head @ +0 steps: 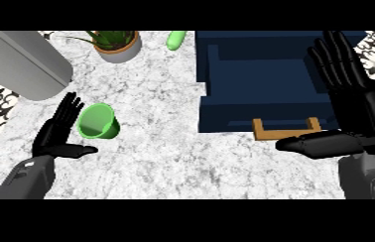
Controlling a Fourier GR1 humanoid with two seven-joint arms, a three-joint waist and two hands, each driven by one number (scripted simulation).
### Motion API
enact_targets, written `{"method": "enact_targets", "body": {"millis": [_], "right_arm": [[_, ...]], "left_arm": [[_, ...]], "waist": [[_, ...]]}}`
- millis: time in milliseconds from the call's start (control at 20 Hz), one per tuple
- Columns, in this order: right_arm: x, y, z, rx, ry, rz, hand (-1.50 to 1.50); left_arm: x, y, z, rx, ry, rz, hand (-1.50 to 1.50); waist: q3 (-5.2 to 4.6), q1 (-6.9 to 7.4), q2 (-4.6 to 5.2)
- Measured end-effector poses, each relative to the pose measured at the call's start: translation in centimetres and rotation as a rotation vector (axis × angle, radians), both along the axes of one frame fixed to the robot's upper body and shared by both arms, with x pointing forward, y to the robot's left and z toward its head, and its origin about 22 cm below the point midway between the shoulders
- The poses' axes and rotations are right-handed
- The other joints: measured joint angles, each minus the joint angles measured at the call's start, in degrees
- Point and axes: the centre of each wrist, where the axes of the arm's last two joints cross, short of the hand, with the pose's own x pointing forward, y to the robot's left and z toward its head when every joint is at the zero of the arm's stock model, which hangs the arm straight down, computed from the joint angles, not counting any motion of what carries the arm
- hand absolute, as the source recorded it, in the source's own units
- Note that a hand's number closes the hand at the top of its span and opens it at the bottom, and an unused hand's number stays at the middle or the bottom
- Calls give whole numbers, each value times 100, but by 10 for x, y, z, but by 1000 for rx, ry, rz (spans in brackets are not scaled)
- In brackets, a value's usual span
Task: Pick up the cup, place it into the drawer and close the drawer
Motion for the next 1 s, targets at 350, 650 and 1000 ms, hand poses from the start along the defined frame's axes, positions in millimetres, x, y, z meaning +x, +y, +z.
{"method": "enact_targets", "body": {"millis": [350, 650, 1000], "right_arm": [[0, -1, 6, -1, -1, 12, -150], [3, -4, 10, -4, 0, 20, -150], [5, 0, 10, -6, -2, 23, -150]], "left_arm": [[-13, -4, -18, 19, 4, 29, -150], [-13, -9, -21, 24, -10, 33, -150], [-7, -23, -25, 14, -32, 14, -150]], "waist": [[-12, -58, 29], [-16, -87, 42], [-21, -117, 57]]}}
